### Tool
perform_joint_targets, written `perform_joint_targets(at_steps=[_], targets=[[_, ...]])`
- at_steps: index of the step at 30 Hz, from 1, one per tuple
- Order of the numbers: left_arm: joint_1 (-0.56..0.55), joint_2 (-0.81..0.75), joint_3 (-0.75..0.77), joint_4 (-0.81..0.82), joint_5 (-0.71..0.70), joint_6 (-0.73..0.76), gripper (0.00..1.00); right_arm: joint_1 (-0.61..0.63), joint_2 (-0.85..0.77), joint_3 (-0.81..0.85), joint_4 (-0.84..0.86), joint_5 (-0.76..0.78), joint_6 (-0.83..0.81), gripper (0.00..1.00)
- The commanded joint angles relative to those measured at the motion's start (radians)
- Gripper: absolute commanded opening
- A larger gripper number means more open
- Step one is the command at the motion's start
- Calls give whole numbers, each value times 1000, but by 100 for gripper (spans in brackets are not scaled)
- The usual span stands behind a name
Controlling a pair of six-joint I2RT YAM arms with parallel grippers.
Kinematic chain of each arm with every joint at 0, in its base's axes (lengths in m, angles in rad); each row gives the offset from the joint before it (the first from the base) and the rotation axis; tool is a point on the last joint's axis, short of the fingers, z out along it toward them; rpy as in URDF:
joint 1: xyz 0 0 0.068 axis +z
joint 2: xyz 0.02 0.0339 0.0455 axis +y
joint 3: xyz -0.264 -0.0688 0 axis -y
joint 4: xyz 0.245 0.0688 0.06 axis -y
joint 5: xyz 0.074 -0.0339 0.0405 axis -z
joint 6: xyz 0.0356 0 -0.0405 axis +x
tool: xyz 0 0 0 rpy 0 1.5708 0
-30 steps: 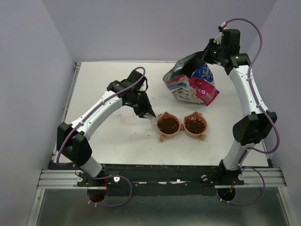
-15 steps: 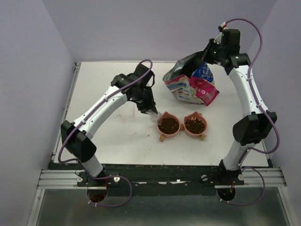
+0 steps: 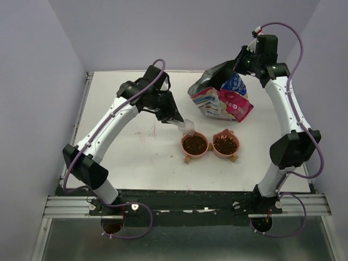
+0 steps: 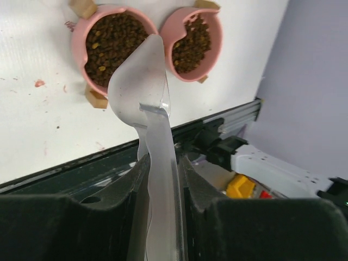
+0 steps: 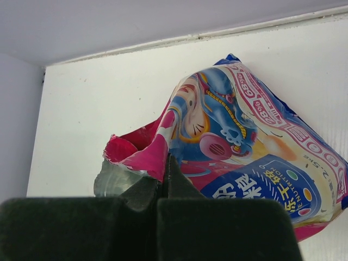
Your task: Serve the pet food
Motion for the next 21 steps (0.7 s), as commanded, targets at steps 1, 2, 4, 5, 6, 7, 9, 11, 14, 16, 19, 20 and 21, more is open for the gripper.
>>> perform_joint_targets(at_steps=[1,2,4,5,6,7,9,11,14,16,19,20,21], targets=[[80,-148,-63,133,196,-118,0,-3,-110,6,160,-75,29,0],[100,-180,-95,205,226,-164,0,-3,-110,3,162,-80,32,0],[133,-239,-171,358,290,-257,0,-1,-113,-4,166,-93,38,0],[147,-257,-202,444,318,-312,0,-1,-113,-12,171,-99,43,0],[164,-271,-222,513,333,-359,0,-1,-111,-15,174,-109,43,0],[170,-273,-227,585,342,-406,0,-1,-111,-15,176,-113,46,0],[180,-254,-204,676,338,-463,0,-1,-113,-17,179,-126,44,0],[180,-208,-146,692,311,-480,0,2,-120,-26,188,-142,43,0],[173,-130,-86,672,266,-512,0,11,-133,-49,211,-185,30,0],[170,-87,-80,667,238,-537,0,19,-142,-64,232,-216,27,0],[167,-30,-86,682,188,-591,0,43,-146,-72,243,-242,12,0],[164,-11,-78,681,171,-603,0,53,-149,-73,245,-247,7,0],[160,12,-63,678,154,-607,0,65,-152,-75,245,-251,-2,0]])
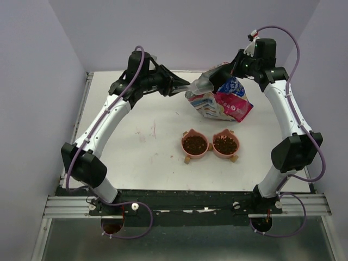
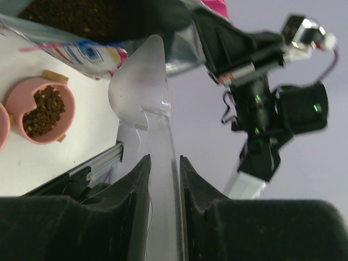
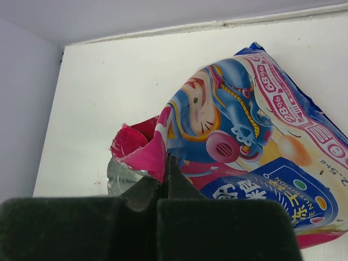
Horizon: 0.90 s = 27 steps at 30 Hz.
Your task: Serve the pet food
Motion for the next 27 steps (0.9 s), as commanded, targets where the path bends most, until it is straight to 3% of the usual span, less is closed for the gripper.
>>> perform_joint_targets(at_steps=[1,7,13,20,27], targets=[[-16,104,48,16,-114,-95,0,64,-106,23,185,-165,-8,0],[-36,251,145,-55,-163,-141,0,101,-109,41,150,-197,-51,0],[-84,354,231,-245,-258,-178,0,136,-98,84,106,-168,-51,0],[-111,466,252,-295,-344,-219,0,150,-81,135,37,-66,-25,0],[-128,647,378,-309,-469,-203,0,152,-67,161,-25,-7,26,0]])
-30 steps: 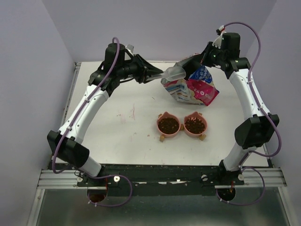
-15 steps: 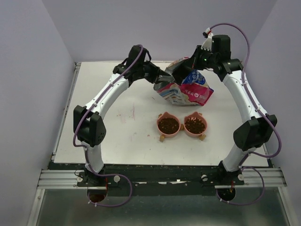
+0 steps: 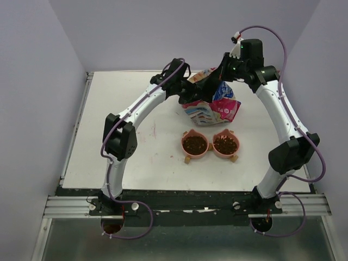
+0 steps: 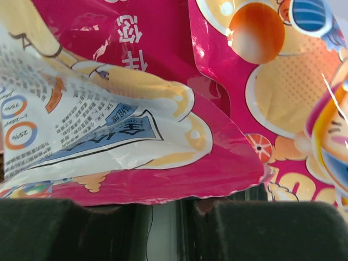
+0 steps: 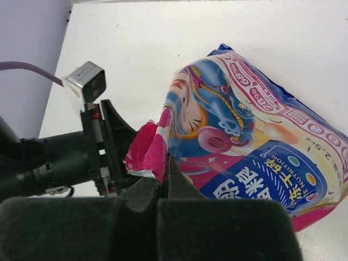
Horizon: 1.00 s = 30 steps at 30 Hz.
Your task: Serve the pet food
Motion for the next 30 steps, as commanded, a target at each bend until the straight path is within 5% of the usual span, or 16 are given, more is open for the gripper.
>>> perform_joint_targets(at_steps=[1,6,12,15,21,30], targets=[[1,156,54,-67,-158,-65,0,12,-58,110,86,-42,101,0],[-4,211,19,190,-93,46,0,11,-58,134,51,-60,152,0],[15,74,-329,984,156,-85,0,-9,-86,124,17,-11,124,0],[30,67,-322,1267,240,-192,0,-37,-98,87,52,-13,136,0],[60,47,-263,1473,325,-370,0,-101,-58,108,94,-59,213,0],[99,-135,-559,1479,369,-421,0,-152,32,249,37,-19,270,0]])
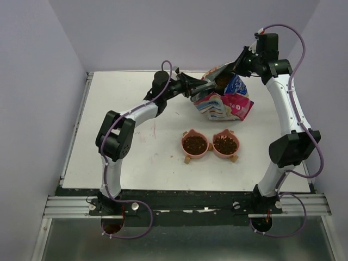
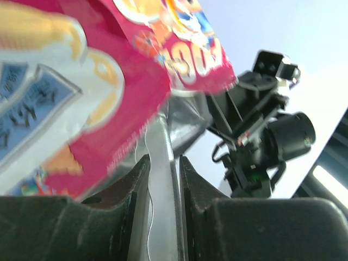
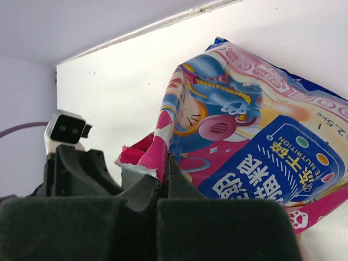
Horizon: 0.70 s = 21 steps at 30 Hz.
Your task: Serve the pet food
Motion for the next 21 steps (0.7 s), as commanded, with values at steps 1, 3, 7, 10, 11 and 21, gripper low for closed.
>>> perform_joint_targets(at_steps=[1,3,7,10,11,21], targets=[[34,-148,-115,214,4,-85,0,-10,-27,141,126,-71,94,0],[43,-157,-137,249,15,-105,0,-13,-13,158,126,-70,94,0],[68,-214,-189,170,40,-70,0,-19,-4,173,118,-53,92,0],[77,-272,-235,5,52,-10,0,-21,-6,169,117,-42,90,0],[77,-279,-242,-23,50,-12,0,-21,-6,167,117,-42,97,0],[69,-279,-69,-608,21,158,0,-22,-1,190,99,-79,86,0]])
